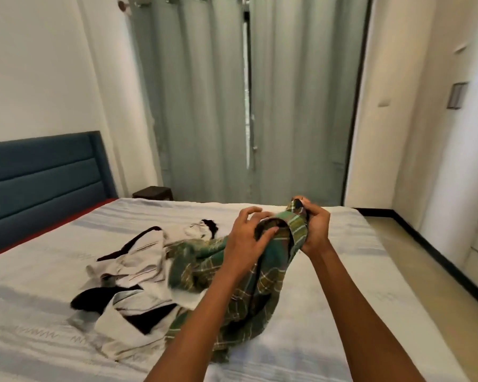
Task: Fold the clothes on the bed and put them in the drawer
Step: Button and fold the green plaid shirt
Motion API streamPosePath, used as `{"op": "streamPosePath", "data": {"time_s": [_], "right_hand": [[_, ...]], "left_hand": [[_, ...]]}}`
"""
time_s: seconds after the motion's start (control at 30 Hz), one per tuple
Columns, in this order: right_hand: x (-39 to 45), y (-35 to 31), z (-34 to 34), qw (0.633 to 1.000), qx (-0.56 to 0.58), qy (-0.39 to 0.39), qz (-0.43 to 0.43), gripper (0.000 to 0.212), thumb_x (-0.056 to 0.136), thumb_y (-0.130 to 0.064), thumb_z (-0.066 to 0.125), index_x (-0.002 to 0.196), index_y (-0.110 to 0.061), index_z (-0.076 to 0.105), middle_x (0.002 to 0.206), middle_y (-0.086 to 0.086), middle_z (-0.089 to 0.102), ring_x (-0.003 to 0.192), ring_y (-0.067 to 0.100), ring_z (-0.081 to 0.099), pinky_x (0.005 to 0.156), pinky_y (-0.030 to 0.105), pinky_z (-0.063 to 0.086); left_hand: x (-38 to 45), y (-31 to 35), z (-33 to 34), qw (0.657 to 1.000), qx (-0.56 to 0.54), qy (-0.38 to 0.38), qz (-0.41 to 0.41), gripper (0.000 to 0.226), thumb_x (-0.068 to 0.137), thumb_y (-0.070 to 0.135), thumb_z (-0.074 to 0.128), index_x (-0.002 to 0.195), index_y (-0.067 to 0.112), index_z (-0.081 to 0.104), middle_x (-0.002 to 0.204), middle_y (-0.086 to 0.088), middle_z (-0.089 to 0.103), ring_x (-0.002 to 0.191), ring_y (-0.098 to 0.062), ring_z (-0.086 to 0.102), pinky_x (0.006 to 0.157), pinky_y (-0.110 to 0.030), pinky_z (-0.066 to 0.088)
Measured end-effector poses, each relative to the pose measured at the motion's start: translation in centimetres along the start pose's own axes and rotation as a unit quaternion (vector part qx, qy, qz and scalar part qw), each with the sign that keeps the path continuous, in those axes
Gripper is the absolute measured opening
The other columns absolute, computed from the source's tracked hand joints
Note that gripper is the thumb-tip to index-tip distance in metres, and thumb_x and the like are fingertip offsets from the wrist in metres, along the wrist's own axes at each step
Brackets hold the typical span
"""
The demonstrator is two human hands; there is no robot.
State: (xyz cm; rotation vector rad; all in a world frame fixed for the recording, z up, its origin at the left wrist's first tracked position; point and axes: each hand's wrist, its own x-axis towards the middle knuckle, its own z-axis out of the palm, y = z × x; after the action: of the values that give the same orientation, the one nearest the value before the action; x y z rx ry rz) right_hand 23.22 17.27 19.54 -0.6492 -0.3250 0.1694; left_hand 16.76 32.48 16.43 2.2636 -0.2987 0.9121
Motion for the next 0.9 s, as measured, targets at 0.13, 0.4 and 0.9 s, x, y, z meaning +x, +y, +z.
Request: {"op": "streamPosePath", "data": {"time_s": [0.13,0.4,0.9], "right_hand": [[-2.8,-7.6,-2.4,0.995,-0.064,0.056,-0.043,0.01,0.077,-0.015,0.053,0.074,-0.007,0.059,0.067,0.008,0.057,0.062,0.02,0.056,0.069,0.033,0.048],[-9.2,-23.0,-4.7,0.933,-0.26,0.165,-0.187,0.031,0.093,-0.009,0.045,0.072,-0.012,0.067,0.068,0.005,0.066,0.068,0.022,0.063,0.07,0.031,0.053],[-12.9,-23.2,-10.4,0.743,-0.629,0.149,-0.171,0.039,0.087,-0.051,0.07,0.12,-0.035,0.055,0.109,-0.012,0.064,0.1,0.013,0.064,0.087,0.035,0.056]], "left_hand": [[2.3,5.8,4.2,0.999,0.015,-0.022,0.021,0.029,0.095,0.041,0.059,0.117,0.023,0.063,0.108,-0.002,0.067,0.099,-0.02,0.058,0.088,-0.039,0.05],[7.4,20.4,9.4,0.991,-0.088,-0.072,0.069,0.017,0.096,0.038,0.058,0.11,0.03,0.053,0.102,0.0,0.067,0.09,-0.019,0.063,0.082,-0.039,0.055],[11.5,24.2,8.3,0.984,0.06,-0.146,0.076,0.036,0.081,0.044,0.067,0.111,0.036,0.051,0.095,0.005,0.065,0.088,-0.02,0.063,0.077,-0.035,0.05]]}}
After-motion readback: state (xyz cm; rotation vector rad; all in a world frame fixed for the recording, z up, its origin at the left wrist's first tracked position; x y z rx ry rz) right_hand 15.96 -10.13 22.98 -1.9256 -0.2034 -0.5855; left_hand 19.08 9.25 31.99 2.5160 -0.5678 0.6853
